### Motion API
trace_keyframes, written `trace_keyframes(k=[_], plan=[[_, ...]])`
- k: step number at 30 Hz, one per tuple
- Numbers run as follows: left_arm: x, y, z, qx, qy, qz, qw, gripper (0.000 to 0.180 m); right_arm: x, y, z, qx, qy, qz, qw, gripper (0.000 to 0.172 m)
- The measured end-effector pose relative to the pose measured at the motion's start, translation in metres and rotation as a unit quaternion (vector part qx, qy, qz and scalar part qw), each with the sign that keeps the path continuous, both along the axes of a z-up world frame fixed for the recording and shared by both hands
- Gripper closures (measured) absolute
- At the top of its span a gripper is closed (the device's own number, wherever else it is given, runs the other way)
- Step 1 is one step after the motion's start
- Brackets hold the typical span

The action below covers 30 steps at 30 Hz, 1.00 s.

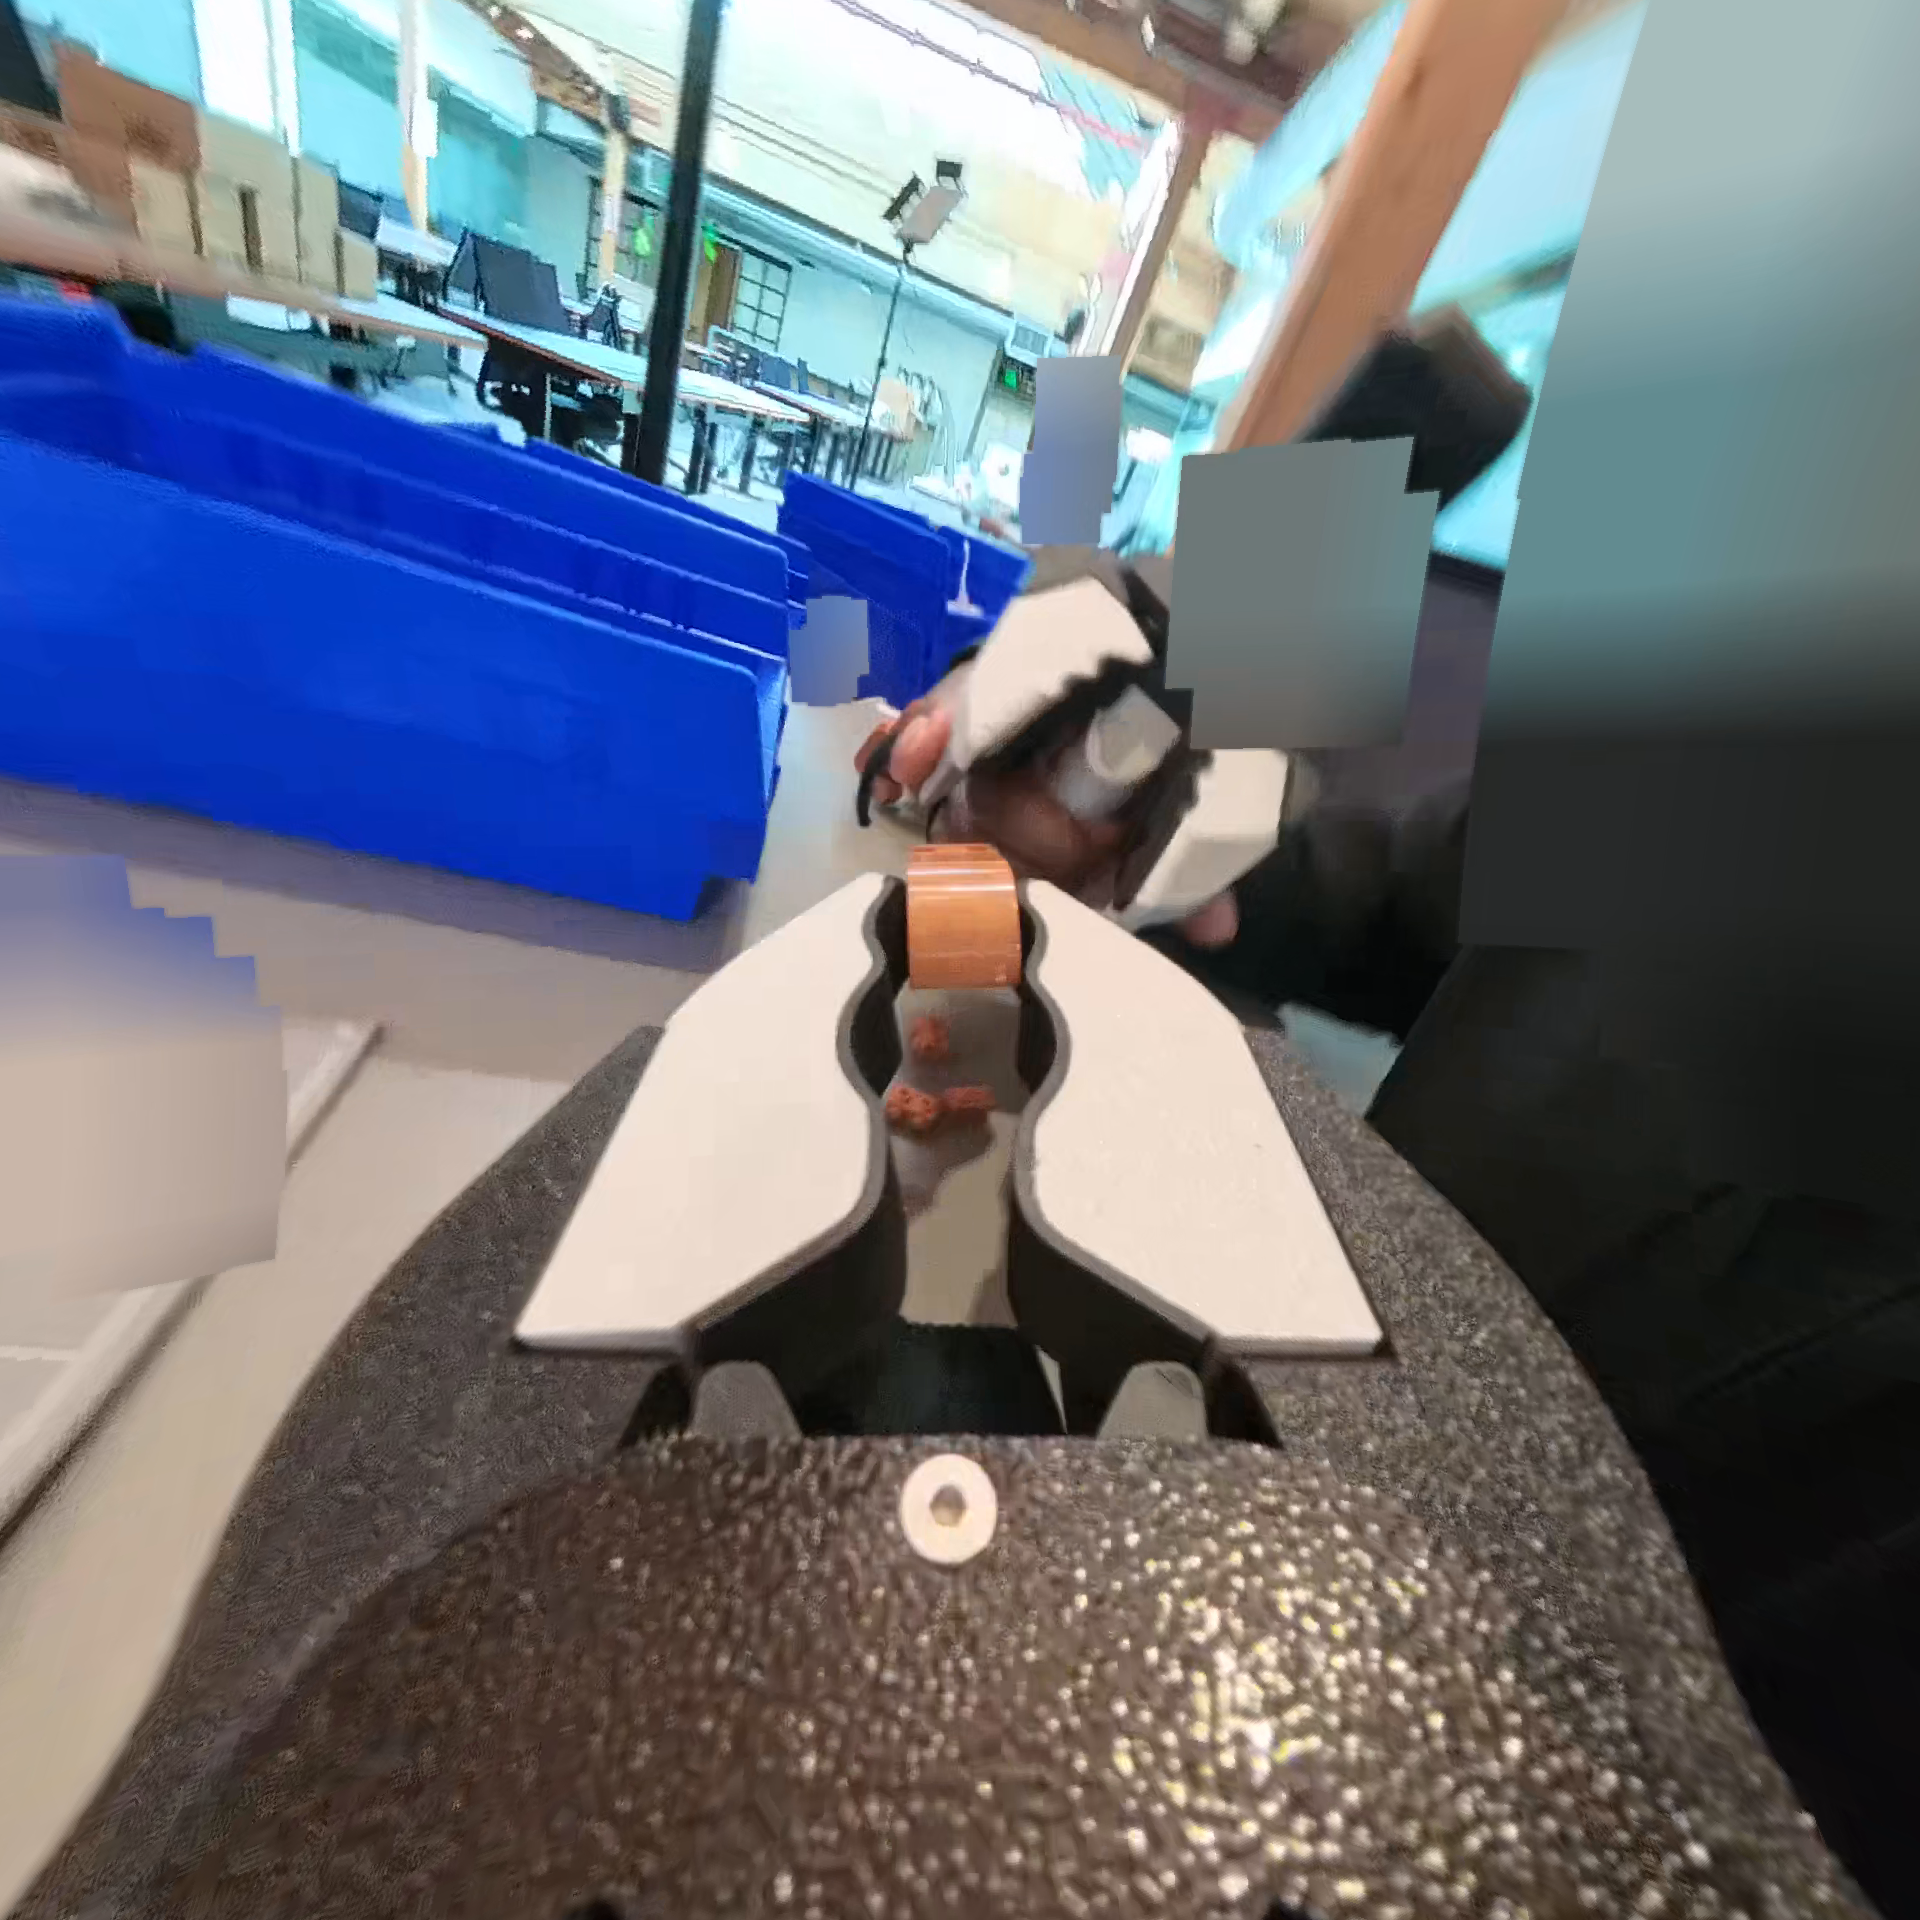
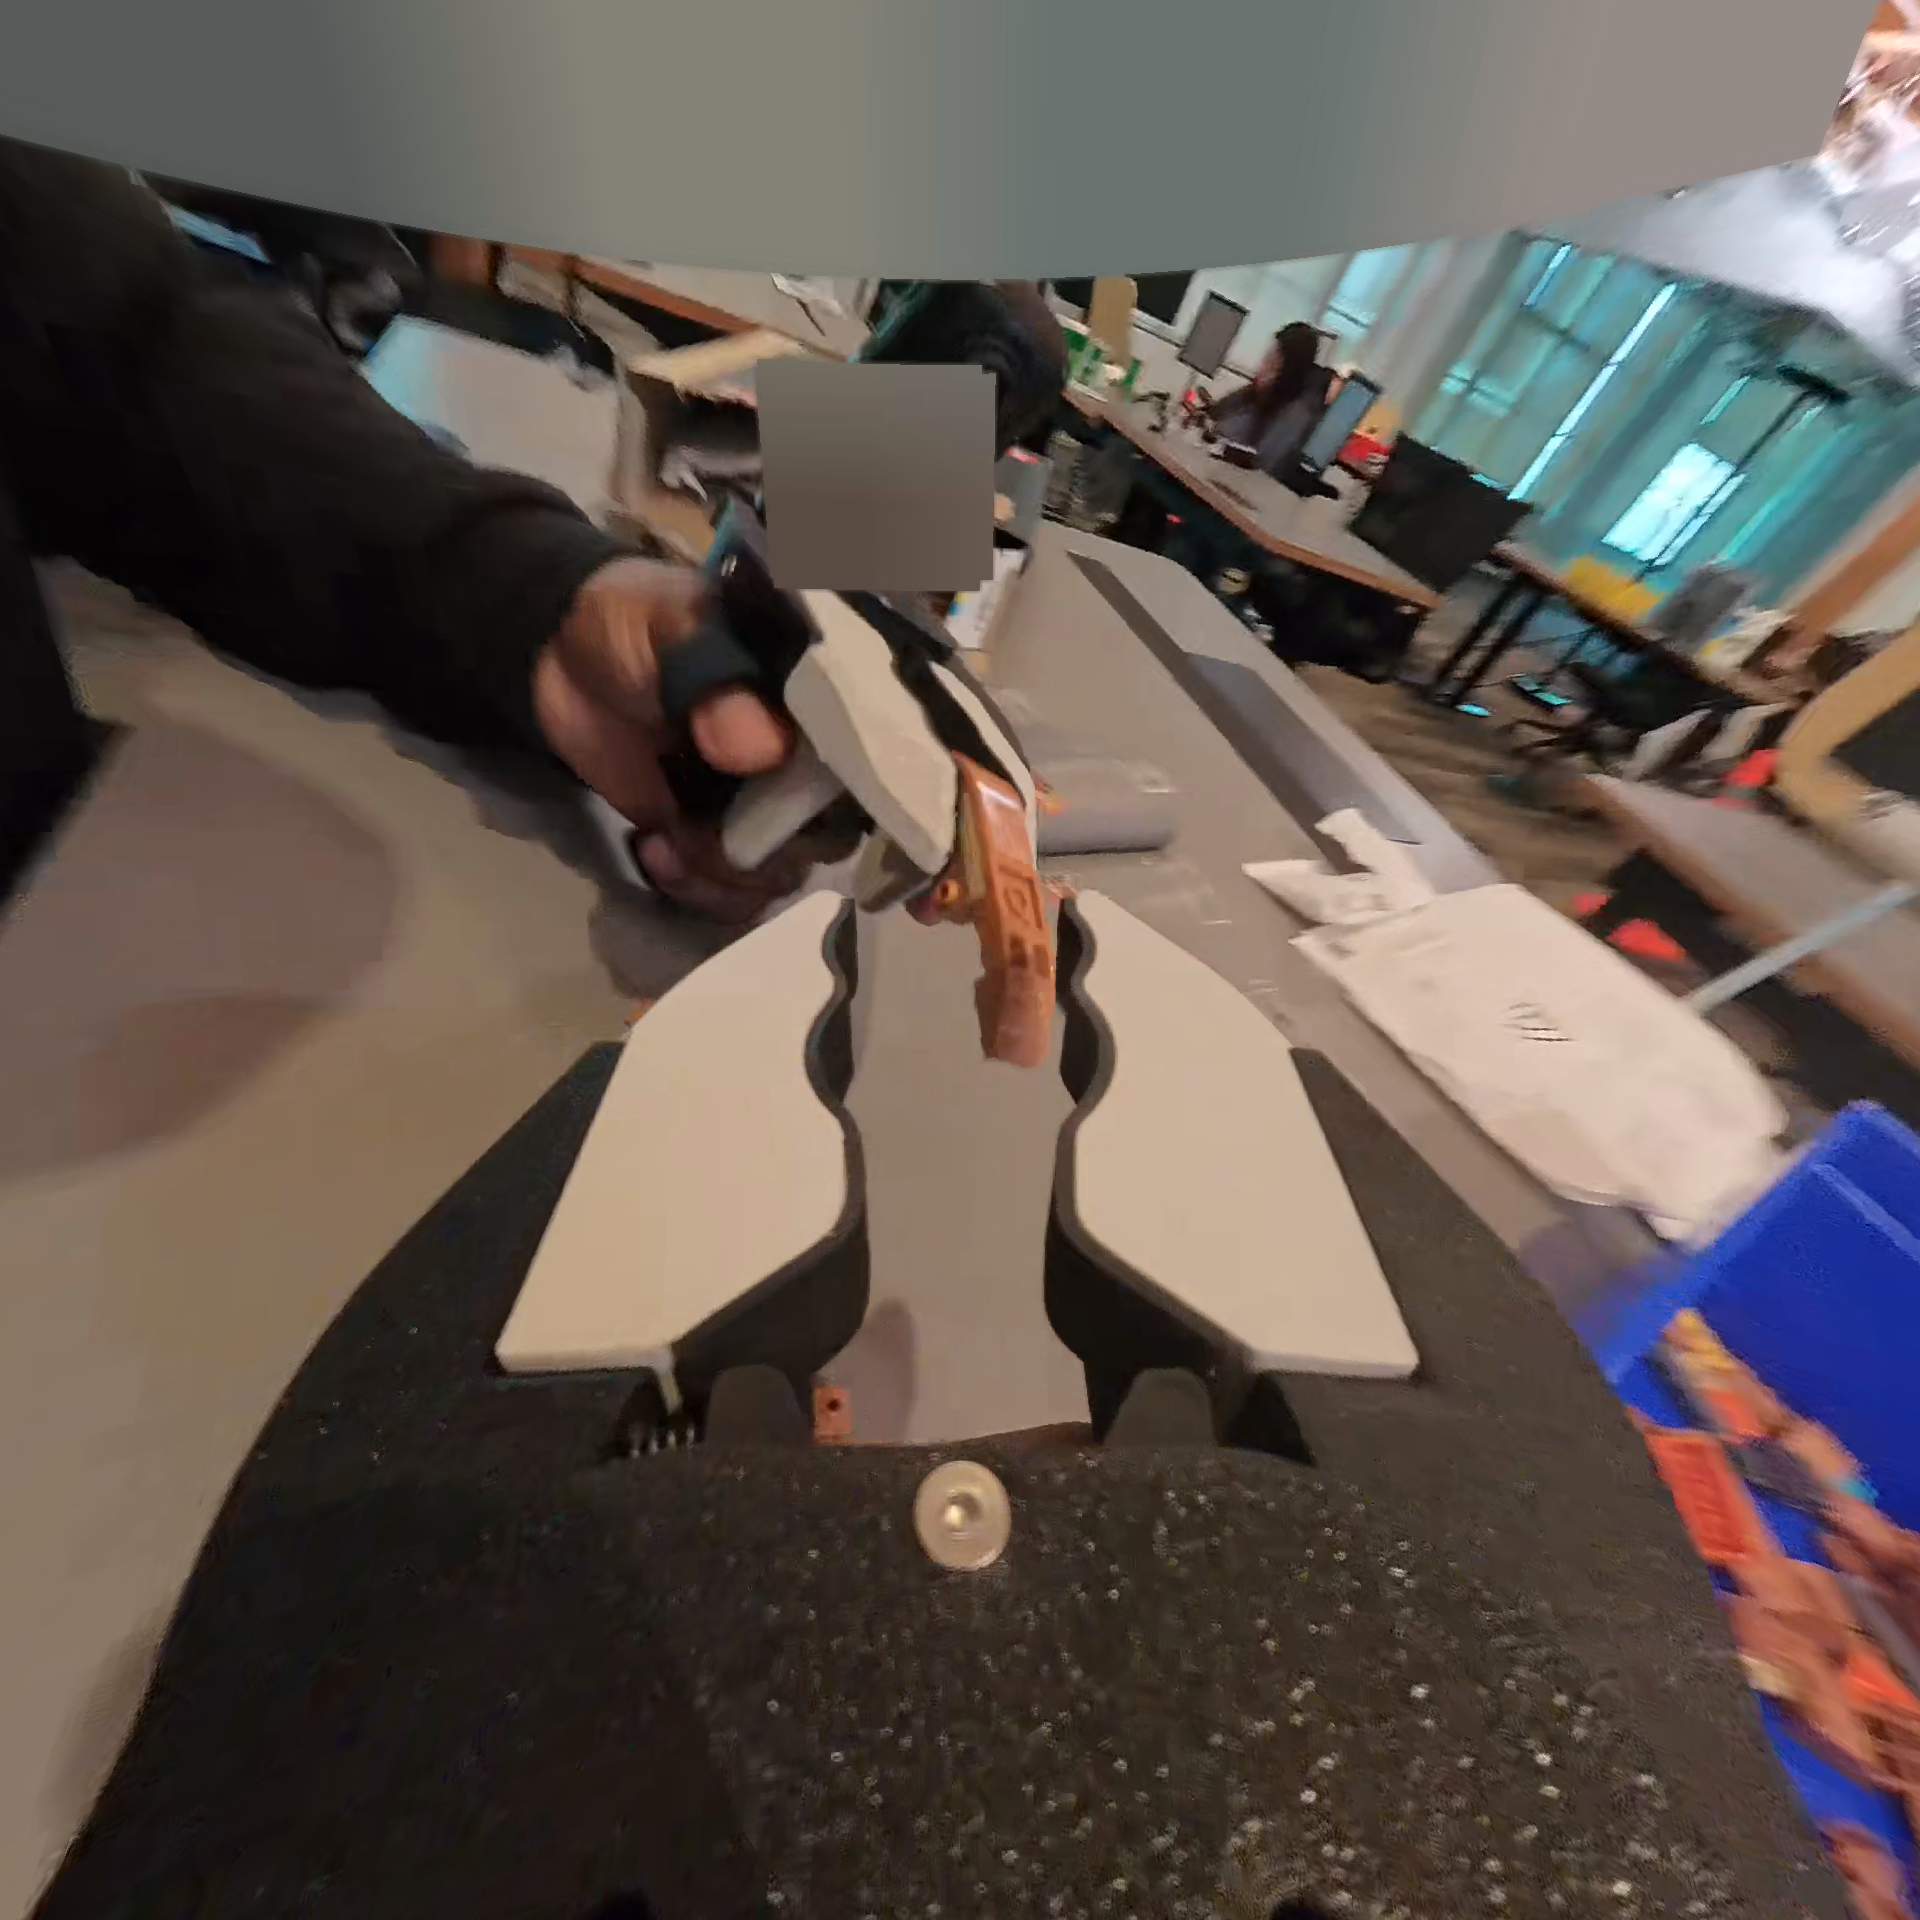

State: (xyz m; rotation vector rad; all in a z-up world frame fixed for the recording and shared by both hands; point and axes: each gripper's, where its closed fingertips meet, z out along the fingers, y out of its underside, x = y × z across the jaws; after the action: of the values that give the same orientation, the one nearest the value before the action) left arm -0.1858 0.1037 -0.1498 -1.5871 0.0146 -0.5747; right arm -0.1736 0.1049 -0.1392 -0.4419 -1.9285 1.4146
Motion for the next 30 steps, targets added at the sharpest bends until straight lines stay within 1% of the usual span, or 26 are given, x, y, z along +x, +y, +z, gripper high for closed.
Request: trace_keyframes(k=[3,4,6,11,18,26,28,30], plan=[[-0.01,0.0,0.003,-0.001,-0.119,-0.003,0.993,0.162,-0.007,0.002,-0.004,0.06,0.045,-0.045,0.996,0.14],[-0.012,0.0,0.001,-0.005,-0.147,-0.004,0.989,0.162,-0.008,0.001,-0.004,0.075,0.057,-0.054,0.994,0.14],[-0.013,0.001,-0.002,-0.013,-0.177,-0.007,0.984,0.162,-0.011,-0.001,-0.007,0.101,0.07,-0.068,0.99,0.14],[-0.006,0.003,-0.005,-0.025,-0.2,-0.023,0.979,0.162,-0.018,-0.003,-0.017,0.141,0.073,-0.087,0.983,0.141],[0.002,0.004,-0.009,-0.042,-0.217,-0.04,0.974,0.162,-0.019,-0.007,-0.019,0.149,0.081,-0.085,0.982,0.153],[0.005,0.004,-0.011,-0.05,-0.226,-0.049,0.972,0.162,-0.016,-0.007,-0.021,0.151,0.061,-0.068,0.984,0.154],[0.006,0.004,-0.011,-0.051,-0.226,-0.051,0.971,0.162,-0.016,-0.007,-0.021,0.142,0.052,-0.066,0.986,0.154],[0.005,0.005,-0.012,-0.058,-0.221,-0.052,0.972,0.162,-0.016,-0.007,-0.023,0.12,0.025,-0.059,0.991,0.154]])
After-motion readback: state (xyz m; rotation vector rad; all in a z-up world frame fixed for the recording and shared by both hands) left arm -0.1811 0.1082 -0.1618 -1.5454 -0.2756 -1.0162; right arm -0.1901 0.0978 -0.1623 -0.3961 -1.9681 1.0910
